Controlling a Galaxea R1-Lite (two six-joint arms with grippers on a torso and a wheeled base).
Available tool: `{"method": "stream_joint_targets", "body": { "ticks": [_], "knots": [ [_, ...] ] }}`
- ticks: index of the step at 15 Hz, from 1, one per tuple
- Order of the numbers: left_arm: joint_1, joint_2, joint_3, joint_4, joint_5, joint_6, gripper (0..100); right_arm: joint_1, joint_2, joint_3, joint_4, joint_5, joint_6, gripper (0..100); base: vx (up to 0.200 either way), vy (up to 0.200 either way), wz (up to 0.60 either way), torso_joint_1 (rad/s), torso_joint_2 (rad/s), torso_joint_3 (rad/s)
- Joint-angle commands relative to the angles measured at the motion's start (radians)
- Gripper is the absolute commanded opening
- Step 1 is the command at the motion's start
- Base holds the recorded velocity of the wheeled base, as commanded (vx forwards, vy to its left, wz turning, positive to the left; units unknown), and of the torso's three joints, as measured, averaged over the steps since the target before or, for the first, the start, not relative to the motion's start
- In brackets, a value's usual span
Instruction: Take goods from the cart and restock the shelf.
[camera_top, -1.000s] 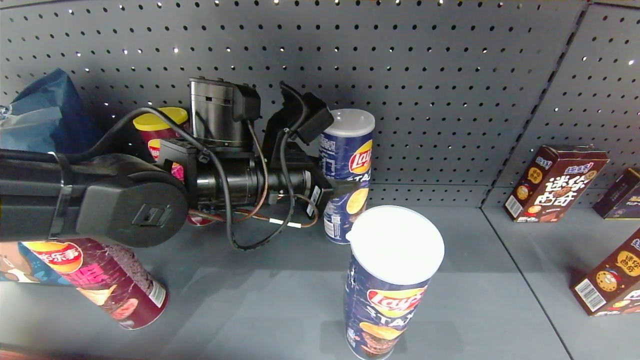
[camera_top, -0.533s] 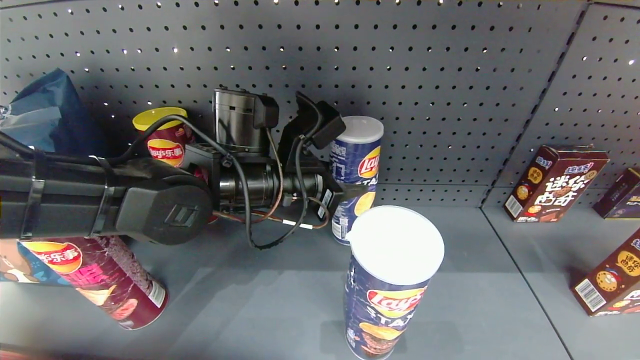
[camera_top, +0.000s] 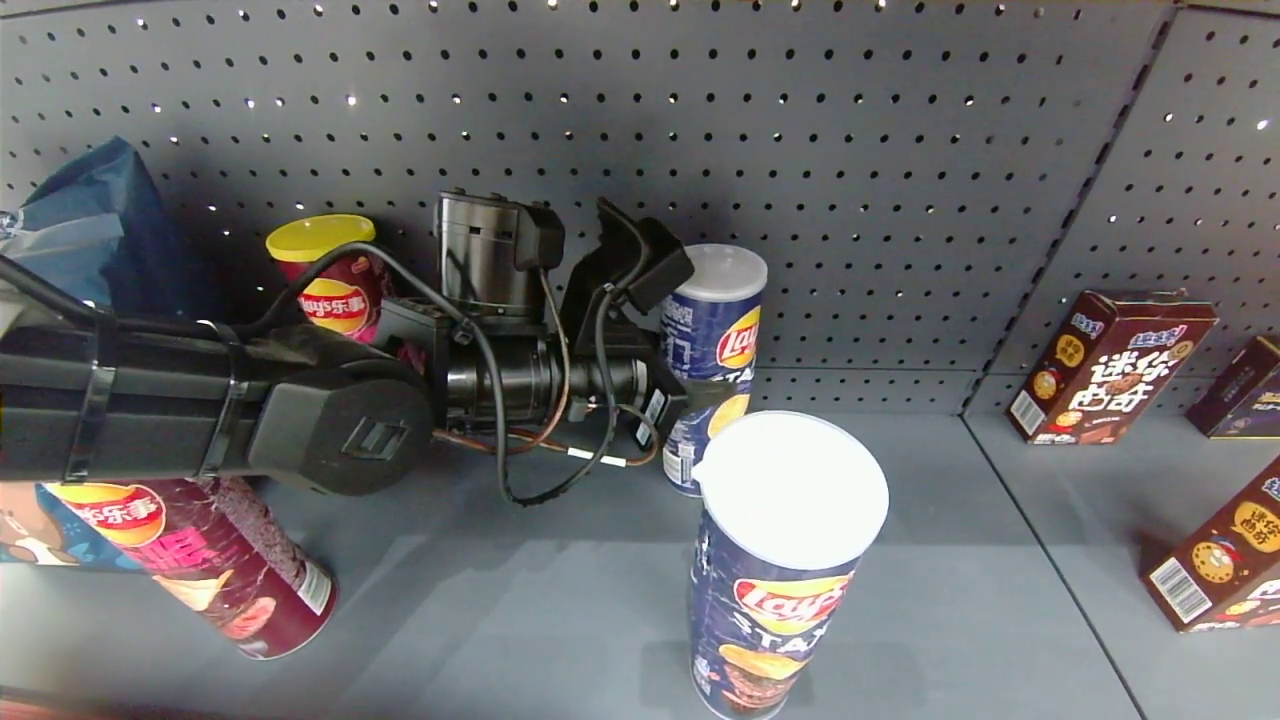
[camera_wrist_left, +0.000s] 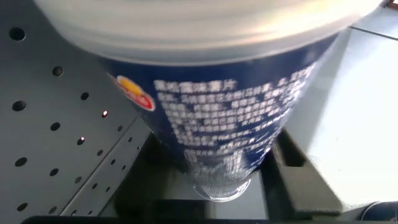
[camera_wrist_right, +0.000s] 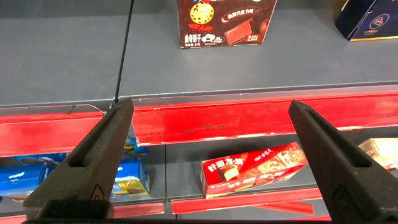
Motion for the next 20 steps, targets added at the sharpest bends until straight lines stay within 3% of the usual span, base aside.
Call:
{"method": "stream_joint_targets", "body": {
  "ticks": [1, 10, 13, 17, 20],
  "knots": [
    [-0.001, 0.0, 0.003, 0.001, 0.001, -0.001, 100, 0.0, 0.002, 0.001, 0.0, 0.0, 0.0, 100, 0.0, 0.0, 0.0, 0.0, 0.0, 0.0],
    [0.004, -0.09, 0.014, -0.002, 0.005, -0.008, 100, 0.0, 0.002, 0.001, 0.0, 0.0, 0.0, 100, 0.0, 0.0, 0.0, 0.0, 0.0, 0.0],
    [0.007, -0.184, 0.113, -0.002, 0.008, -0.007, 100, 0.0, 0.002, -0.001, 0.0, 0.0, 0.0, 100, 0.0, 0.0, 0.0, 0.0, 0.0, 0.0],
    [0.035, -0.273, 0.23, -0.002, 0.059, -0.013, 100, 0.0, 0.002, 0.001, 0.0, 0.0, 0.0, 100, 0.0, 0.0, 0.0, 0.0, 0.0, 0.0],
    [0.027, -0.294, 0.267, -0.031, 0.175, -0.013, 100, 0.0, 0.002, 0.001, 0.0, 0.0, 0.0, 100, 0.0, 0.0, 0.0, 0.0, 0.0, 0.0]
  ]
}}
